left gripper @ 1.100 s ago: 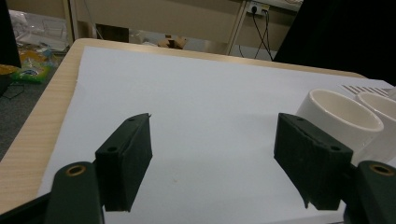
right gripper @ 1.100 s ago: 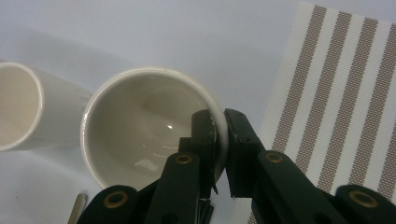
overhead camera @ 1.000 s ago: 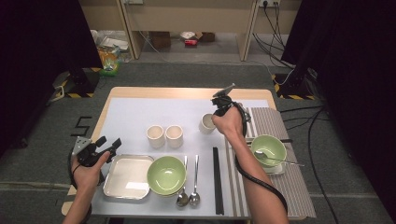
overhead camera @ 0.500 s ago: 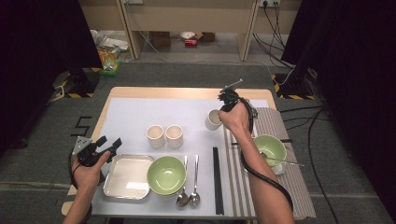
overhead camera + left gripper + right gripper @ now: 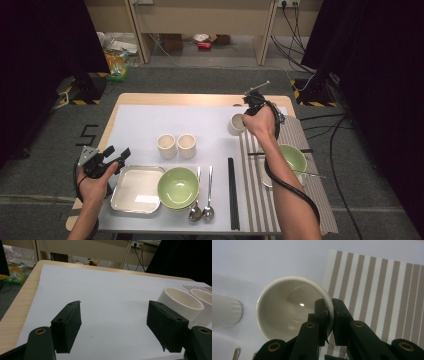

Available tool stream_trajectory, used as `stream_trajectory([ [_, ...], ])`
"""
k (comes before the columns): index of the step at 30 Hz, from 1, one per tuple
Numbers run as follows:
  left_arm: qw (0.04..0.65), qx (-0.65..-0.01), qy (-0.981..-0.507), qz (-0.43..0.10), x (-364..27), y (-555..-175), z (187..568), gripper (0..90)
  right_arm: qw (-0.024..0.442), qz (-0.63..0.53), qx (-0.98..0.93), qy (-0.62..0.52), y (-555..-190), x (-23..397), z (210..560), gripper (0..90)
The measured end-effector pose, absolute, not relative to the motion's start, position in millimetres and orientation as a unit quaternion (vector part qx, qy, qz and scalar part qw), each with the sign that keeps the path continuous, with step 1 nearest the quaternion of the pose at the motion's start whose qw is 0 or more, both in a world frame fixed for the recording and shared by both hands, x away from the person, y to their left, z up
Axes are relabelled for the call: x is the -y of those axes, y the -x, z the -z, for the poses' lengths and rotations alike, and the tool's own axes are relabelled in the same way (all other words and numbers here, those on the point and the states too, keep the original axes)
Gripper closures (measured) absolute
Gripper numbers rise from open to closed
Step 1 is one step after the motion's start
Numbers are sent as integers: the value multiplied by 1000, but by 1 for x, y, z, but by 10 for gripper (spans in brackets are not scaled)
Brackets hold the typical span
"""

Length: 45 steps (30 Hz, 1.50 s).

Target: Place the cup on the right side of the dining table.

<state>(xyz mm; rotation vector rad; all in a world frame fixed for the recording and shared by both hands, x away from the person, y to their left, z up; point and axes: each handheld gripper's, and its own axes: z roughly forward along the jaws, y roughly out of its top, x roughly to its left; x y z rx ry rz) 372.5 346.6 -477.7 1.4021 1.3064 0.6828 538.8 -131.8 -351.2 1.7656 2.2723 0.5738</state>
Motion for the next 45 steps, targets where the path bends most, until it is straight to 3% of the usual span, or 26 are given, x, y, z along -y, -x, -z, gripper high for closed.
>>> stream_trajectory([
  [29, 526, -547, -584, -289, -348, -375, 475, 267, 115, -171, -744, -636, -550, 175, 359, 838],
  [45, 527, -544, -587, -285, -346, -375, 476, 267, 111, -129, -741, -649, -562, 171, 385, 837],
])
